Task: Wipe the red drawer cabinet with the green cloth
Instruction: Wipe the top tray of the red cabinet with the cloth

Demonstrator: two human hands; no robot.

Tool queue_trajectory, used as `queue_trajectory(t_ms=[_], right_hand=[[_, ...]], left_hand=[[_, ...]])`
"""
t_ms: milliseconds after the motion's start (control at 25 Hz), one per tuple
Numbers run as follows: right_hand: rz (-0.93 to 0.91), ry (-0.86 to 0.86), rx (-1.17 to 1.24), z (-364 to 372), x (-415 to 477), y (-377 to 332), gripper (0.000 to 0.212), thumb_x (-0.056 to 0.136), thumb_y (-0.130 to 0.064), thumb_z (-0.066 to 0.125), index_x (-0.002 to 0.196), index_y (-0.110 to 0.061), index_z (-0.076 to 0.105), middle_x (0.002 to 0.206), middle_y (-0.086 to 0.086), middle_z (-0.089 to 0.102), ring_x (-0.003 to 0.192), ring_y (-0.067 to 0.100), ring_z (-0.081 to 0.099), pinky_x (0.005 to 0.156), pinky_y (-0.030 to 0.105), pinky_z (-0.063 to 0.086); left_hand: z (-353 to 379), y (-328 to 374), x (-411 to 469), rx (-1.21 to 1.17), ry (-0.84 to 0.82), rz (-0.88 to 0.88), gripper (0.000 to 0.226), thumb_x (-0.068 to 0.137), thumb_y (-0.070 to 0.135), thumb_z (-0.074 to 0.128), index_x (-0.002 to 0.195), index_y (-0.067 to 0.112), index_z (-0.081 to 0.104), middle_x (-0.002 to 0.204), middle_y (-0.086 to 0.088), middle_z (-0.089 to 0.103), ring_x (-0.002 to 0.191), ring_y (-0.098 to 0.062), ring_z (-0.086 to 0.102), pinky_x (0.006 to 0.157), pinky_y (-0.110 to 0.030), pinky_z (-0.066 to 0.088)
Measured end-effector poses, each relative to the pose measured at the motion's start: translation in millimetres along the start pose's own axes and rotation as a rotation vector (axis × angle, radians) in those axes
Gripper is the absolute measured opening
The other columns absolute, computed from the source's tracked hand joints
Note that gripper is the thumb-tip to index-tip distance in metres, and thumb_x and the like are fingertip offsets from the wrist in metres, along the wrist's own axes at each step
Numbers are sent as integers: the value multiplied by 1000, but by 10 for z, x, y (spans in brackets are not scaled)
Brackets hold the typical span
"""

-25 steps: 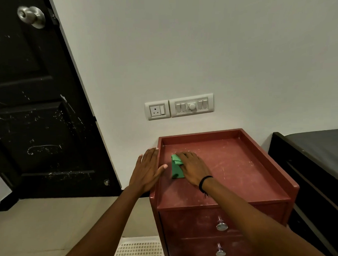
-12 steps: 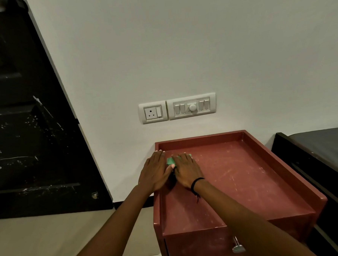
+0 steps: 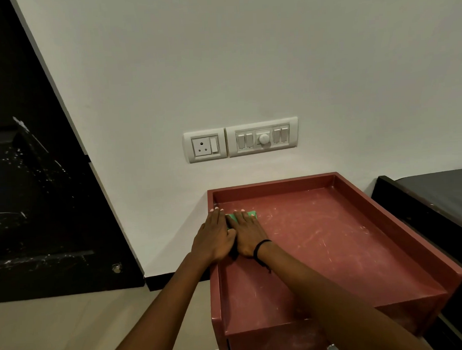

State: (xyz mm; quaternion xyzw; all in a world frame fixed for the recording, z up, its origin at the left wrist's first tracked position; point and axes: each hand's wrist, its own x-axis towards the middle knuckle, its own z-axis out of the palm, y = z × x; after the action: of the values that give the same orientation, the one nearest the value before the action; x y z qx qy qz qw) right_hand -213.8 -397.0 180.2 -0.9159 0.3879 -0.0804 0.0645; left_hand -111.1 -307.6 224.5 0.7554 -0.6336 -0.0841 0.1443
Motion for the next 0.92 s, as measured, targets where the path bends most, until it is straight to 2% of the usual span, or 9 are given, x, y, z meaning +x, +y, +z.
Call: queue_trajectory(t_ms=[80,160,360,480,560,640,760,840,920], right_hand=[[-18,-17,-40,36,136,-52,79,94,-26,56,157,-14,8,164,13,9,152,29,4,124,44,5],[-43,-16,-68,56,261,-66,76,98,-28,51,157,-13,7,165,12,8,152,27,5,124,42,5],[-65,42,-86,-34,390,207,56,100,-31,44,153,-22,28,161,9,24,149,26,21,121,45,18],[93,75,-74,-132,335,713,47,105,-31,30,151,-22,34,162,12,21,150,27,20,121,43,18],[223,101,-84,-250,214,1210,46,105,-28,29,149,-19,38,161,15,23,149,30,21,121,42,19],[358,177,-119,-392,23,1788,43,103,-24,33,143,-15,47,152,19,36,142,35,32,118,44,26],[524,221,-168,-513,-210,2455,41,99,-21,36,134,-11,56,137,16,53,128,34,46,110,44,37],[562,216,-174,-484,-166,2525,40,97,-19,39,130,-10,58,133,16,57,125,34,49,108,45,38],[623,238,-169,-432,-23,2294,34,93,-24,43,117,-15,66,119,12,66,114,32,57,101,44,41]], left_hand=[[9,1,-11,29,-8,8,68,102,35,29,158,8,4,167,-10,-2,155,-20,-3,126,-39,8],[-4,9,1,61,-17,10,68,102,36,29,158,8,4,167,-12,-1,155,-21,-2,126,-39,7],[-34,17,91,163,-38,-4,69,100,39,30,157,6,10,167,-14,3,155,-24,1,125,-40,9],[-34,1,132,190,-71,-47,70,102,42,25,157,6,2,167,-13,-5,155,-24,-5,125,-40,4],[-24,-11,149,177,-68,-54,69,103,42,23,158,6,0,167,-12,-8,155,-24,-7,125,-40,3],[-10,-15,154,148,-58,-54,68,103,42,23,158,7,0,167,-11,-8,155,-23,-7,125,-39,3],[8,-29,153,93,-40,-58,72,98,48,16,158,9,3,167,-9,-6,155,-22,-5,125,-39,4],[14,-36,157,61,-27,-57,83,86,52,10,158,10,5,168,-8,-4,155,-22,-4,125,-39,5],[24,-27,158,49,-10,-48,87,82,52,9,158,10,7,168,-8,-2,155,-22,-2,125,-40,6]])
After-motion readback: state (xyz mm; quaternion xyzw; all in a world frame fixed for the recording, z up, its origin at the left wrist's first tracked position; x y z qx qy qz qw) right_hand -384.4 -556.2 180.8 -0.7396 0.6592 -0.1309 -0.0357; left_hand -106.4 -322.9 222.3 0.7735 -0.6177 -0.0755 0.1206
